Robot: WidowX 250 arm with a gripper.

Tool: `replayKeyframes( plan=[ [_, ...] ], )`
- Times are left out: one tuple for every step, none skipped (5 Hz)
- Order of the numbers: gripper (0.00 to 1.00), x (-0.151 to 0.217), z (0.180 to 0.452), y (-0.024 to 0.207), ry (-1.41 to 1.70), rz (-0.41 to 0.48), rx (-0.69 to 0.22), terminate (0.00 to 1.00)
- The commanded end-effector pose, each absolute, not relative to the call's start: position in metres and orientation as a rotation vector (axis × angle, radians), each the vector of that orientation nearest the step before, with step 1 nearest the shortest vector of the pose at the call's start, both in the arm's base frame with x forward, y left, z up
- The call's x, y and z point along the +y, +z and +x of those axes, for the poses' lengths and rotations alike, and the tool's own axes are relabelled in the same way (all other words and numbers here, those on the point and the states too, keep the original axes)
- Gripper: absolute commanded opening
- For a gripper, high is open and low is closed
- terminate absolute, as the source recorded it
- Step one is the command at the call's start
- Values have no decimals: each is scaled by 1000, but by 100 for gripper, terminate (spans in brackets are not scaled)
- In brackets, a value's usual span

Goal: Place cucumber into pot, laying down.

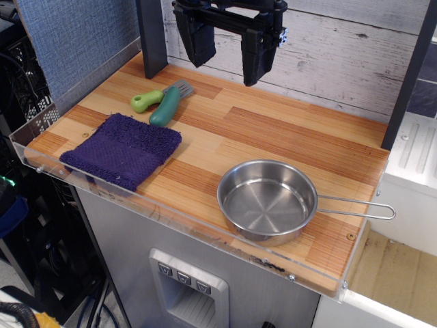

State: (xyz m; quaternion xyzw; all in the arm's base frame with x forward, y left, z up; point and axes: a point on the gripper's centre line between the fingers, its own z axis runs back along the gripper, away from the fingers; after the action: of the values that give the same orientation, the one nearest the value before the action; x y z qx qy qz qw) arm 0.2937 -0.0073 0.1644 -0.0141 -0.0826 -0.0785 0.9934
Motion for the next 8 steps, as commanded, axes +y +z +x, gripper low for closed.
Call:
replayKeyframes(
  plan=[
    [100,-7,294,164,-157,-28,-166,0],
    [100,20,309,144,-73,49,-133,0],
    [100,57,316,134,-16,55,-140,0],
    [100,88,321,123,46,64,-143,0],
    [100,115,329,112,115,83,-127,0],
    [100,131,343,88,151,75,-99,0],
    [100,135,356,68,151,100,-63,0],
    [100,135,360,52,149,127,-58,0]
  ],
)
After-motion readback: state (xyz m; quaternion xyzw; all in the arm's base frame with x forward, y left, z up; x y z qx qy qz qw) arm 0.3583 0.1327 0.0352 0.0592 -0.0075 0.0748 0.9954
